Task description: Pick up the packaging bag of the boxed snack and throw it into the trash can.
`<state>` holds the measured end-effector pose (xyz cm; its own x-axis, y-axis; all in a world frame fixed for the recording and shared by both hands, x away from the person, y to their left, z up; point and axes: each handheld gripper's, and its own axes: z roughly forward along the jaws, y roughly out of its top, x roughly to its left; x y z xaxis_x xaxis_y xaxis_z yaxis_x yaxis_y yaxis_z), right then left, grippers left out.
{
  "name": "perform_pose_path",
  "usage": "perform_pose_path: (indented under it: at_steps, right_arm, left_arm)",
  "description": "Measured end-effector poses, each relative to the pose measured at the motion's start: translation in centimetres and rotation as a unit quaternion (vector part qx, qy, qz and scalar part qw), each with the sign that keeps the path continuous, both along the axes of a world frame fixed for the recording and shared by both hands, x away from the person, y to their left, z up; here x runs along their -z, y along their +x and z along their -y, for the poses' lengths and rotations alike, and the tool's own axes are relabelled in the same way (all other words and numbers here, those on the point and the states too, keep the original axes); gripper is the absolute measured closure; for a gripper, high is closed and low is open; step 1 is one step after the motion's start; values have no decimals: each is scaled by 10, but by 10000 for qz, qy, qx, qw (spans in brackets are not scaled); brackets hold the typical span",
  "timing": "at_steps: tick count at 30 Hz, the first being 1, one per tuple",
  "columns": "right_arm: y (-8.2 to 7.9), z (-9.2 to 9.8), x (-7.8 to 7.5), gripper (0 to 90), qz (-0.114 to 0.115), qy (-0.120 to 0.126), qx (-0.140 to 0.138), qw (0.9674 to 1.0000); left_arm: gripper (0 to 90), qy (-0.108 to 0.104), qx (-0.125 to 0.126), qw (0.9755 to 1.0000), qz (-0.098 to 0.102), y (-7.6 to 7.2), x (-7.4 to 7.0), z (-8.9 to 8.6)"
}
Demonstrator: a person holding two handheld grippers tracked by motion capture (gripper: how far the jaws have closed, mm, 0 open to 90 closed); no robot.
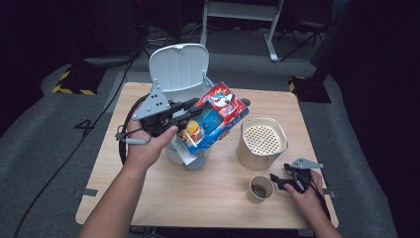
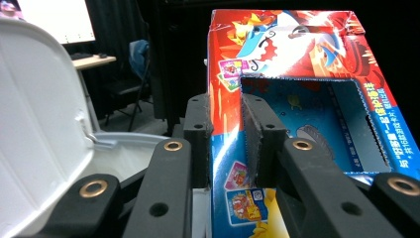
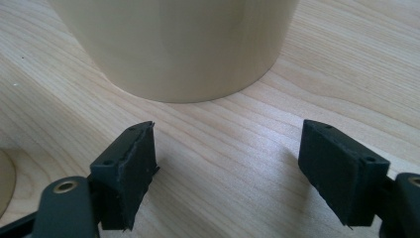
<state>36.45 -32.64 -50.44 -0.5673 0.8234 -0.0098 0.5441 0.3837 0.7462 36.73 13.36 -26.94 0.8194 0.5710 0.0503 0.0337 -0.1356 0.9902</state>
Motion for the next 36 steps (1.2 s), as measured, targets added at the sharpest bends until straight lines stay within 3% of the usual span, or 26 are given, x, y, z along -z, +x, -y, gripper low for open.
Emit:
perform_pose_path:
  at_steps: [14,18,25,30,36]
  right_arm:
    - [0,0,0,226,4,-5,1,10000]
    - [-1,-3,0,222,-8,-13,121,9999]
    - [-1,-4,0,220,0,-9,121,9999]
    - [-1,-4,0,220,1,-9,121,9999]
    - [-1,-4,0,219,0,-13,139,9999]
  left_arm:
    - [746,-49,-533,9980,326,20,-26,-4]
    - [746,-110,-687,9969,362,26,-32,-4]
    - [746,-57,-1020,9934,514,38,-40,-3]
    - [746,-176,-1175,9913,575,46,-47,-7]
    - [746,-172,-1396,9886,545,59,-50,-13]
